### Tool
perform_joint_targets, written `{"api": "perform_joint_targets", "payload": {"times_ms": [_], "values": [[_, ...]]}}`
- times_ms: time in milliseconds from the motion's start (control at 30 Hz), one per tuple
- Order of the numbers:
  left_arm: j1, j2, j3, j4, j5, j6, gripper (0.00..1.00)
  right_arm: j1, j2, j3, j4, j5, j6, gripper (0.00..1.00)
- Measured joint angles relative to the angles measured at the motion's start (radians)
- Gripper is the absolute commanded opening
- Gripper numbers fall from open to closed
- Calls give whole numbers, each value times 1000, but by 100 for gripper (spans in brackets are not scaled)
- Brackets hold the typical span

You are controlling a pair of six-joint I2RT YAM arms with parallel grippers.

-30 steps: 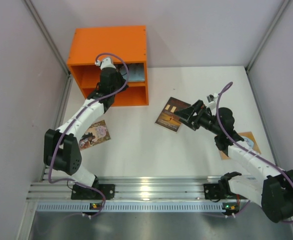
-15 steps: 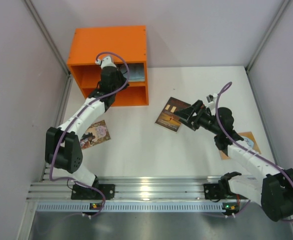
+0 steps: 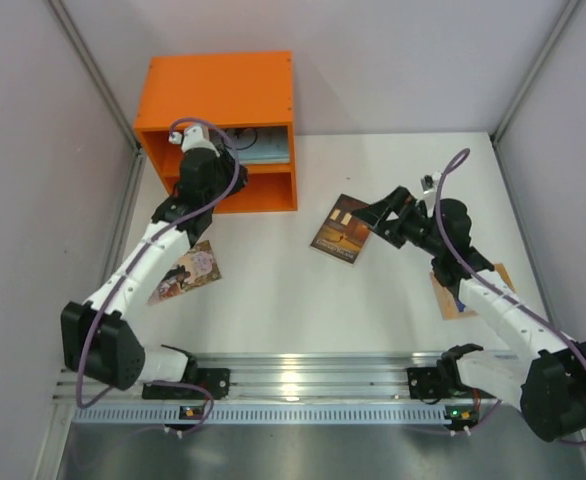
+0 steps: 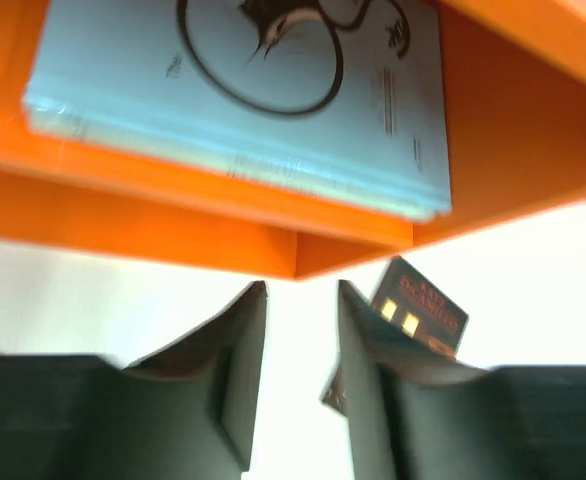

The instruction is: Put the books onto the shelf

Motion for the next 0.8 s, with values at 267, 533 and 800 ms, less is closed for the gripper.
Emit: {"api": "perform_joint_targets", "payload": {"times_ms": [267, 533, 800], "values": [[1, -312, -237, -116, 69, 3, 88, -122, 177, 186, -172, 150, -248, 94], [71, -393, -366, -257, 142, -59, 96, -137, 457, 280, -269, 166, -363, 71], [409, -244, -370, -336, 149, -112, 80, -5, 413, 229, -271, 178, -374, 71]]}}
